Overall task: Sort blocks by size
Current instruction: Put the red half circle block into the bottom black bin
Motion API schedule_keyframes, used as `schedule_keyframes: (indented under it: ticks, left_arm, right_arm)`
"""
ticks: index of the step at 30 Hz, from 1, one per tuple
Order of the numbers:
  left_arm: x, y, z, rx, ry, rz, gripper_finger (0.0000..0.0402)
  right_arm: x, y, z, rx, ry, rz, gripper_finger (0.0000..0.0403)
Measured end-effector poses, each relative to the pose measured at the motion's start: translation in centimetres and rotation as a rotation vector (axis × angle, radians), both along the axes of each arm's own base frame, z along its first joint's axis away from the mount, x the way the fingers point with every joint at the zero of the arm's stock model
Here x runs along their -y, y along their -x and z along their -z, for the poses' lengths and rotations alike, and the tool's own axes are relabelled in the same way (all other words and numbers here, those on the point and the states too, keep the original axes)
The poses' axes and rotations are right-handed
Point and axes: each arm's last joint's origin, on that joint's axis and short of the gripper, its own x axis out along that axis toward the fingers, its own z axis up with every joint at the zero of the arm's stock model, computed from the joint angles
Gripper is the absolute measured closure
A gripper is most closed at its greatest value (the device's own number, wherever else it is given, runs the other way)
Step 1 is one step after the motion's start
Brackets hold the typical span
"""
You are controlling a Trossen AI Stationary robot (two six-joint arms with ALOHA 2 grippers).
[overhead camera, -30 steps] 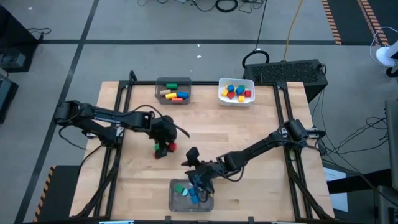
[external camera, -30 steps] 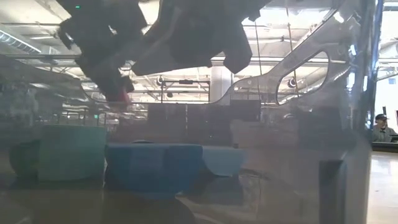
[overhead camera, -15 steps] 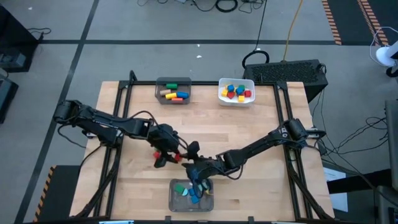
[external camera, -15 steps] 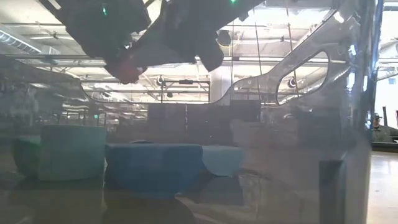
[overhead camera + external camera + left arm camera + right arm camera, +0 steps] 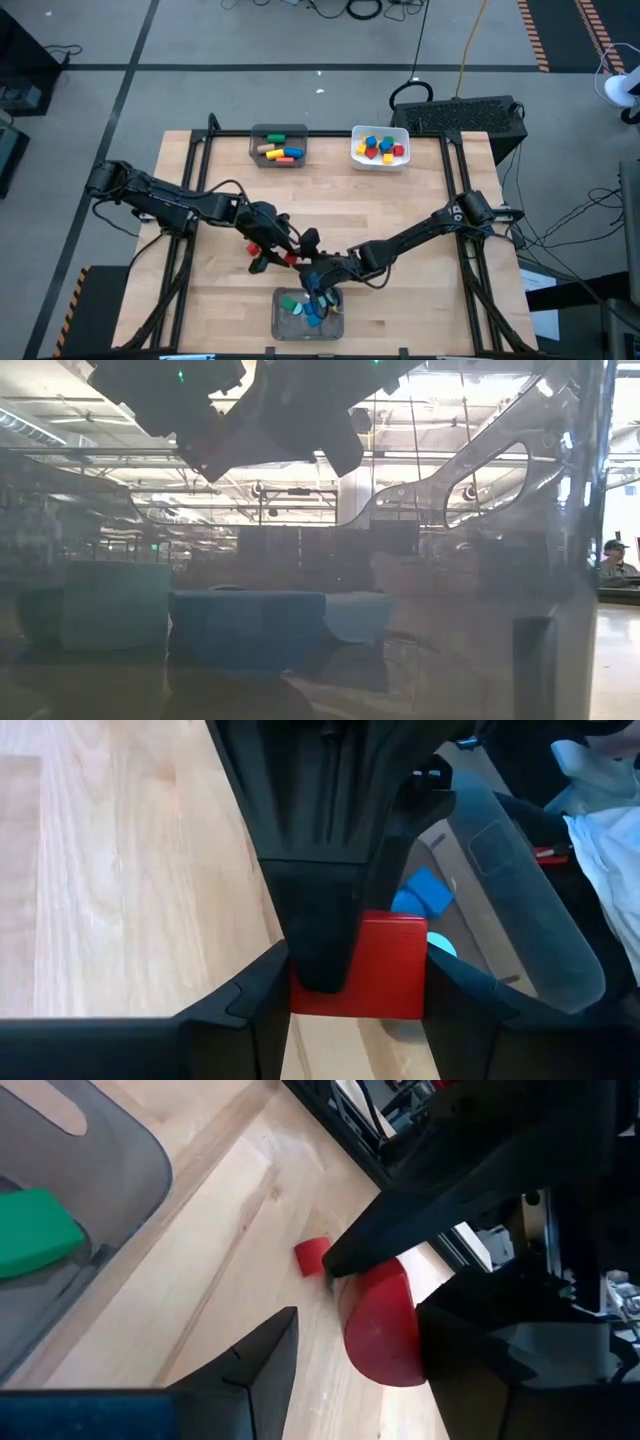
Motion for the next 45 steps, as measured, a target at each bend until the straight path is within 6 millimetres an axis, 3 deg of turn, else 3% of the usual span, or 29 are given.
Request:
schedule_keyframes:
  ticks: [13, 21, 28, 34, 41, 45]
  left_arm:
    - [0.1, -0.1, -0.2, 0.017, 0.015, 0.005, 0.0217]
    - [0.2, 0.0, -0.2, 0.0, 0.073, 0.044, 0.0206]
    - [0.2, 0.1, -0.1, -0.036, 0.093, 0.045, 0.0138]
    - [-1.3, 0.5, 0.6, -0.11, 0.005, -0.056, 0.0091]
    - [-3.4, 1.6, 1.7, -0.278, -0.087, -0.203, 0.0089]
    - [-3.9, 2.5, 2.3, -0.409, -0.167, -0.35, 0.0089]
  right_arm:
    - [-0.1, -0.2, -0.3, 0.019, 0.057, -0.055, 0.0325]
    - [-0.8, 0.0, -0.4, 0.024, 0.02, -0.089, 0.0326]
    - [-1.2, 0.3, -0.3, 0.001, -0.021, -0.113, 0.0329]
    - [-1.8, 0.6, 0.1, -0.067, -0.189, -0.243, 0.0326]
    - [-2.5, 0.7, -0.2, -0.166, -0.488, -0.359, 0.0325]
    - [-2.6, 0.7, -0.8, -0.261, -0.608, -0.316, 0.0325]
